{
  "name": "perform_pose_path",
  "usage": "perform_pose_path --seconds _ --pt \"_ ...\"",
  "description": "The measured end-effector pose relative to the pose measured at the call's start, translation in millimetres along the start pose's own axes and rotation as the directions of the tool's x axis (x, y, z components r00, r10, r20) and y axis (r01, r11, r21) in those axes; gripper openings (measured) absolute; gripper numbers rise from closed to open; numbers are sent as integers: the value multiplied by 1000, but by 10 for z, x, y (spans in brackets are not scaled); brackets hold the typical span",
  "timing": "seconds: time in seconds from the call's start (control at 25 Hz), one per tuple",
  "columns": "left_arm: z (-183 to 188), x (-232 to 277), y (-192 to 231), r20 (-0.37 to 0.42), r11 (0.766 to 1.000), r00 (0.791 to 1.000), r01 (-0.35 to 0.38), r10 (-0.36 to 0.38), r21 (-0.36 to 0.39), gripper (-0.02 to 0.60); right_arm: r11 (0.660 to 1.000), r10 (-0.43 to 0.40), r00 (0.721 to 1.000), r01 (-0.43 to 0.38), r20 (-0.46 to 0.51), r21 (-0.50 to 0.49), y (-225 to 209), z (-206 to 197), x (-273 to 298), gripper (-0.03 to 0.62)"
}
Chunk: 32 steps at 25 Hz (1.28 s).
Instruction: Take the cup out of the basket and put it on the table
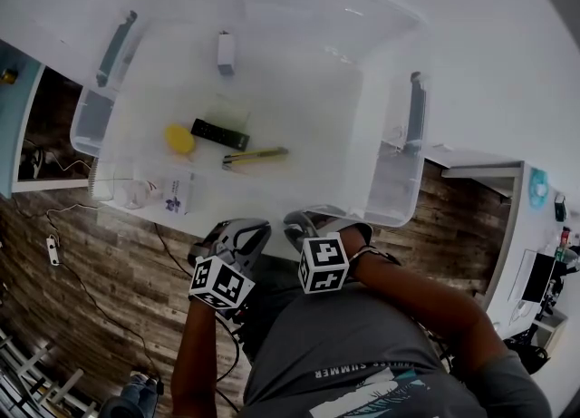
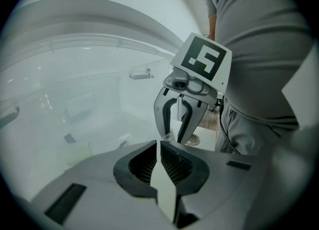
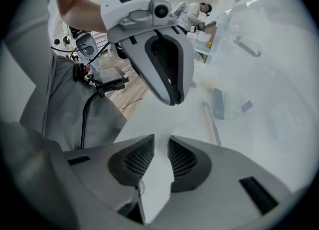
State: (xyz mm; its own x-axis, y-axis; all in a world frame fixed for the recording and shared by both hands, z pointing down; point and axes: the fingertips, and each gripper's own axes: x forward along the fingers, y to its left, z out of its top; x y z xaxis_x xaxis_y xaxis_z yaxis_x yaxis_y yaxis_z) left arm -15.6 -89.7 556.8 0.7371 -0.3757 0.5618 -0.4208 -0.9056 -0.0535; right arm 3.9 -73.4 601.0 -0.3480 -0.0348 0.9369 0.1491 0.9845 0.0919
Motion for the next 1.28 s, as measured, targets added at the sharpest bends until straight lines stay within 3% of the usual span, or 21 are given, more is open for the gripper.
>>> perform_pose_path --seconds 0.6,0.96,1.28 --pt "-24 18 69 -6 1000 1000 8 -8 -6 17 1000 -10 1000 9 28 21 -94 48 -61 100" --pt "-31 -56 131 -5 1000 1000 -6 6 -15 17 997 -28 995 22 95 73 -142 53 -152 100" --pt "-21 -96 207 24 998 999 -28 30 -64 17 992 -57 991 43 117 115 -151 -11 -203 100"
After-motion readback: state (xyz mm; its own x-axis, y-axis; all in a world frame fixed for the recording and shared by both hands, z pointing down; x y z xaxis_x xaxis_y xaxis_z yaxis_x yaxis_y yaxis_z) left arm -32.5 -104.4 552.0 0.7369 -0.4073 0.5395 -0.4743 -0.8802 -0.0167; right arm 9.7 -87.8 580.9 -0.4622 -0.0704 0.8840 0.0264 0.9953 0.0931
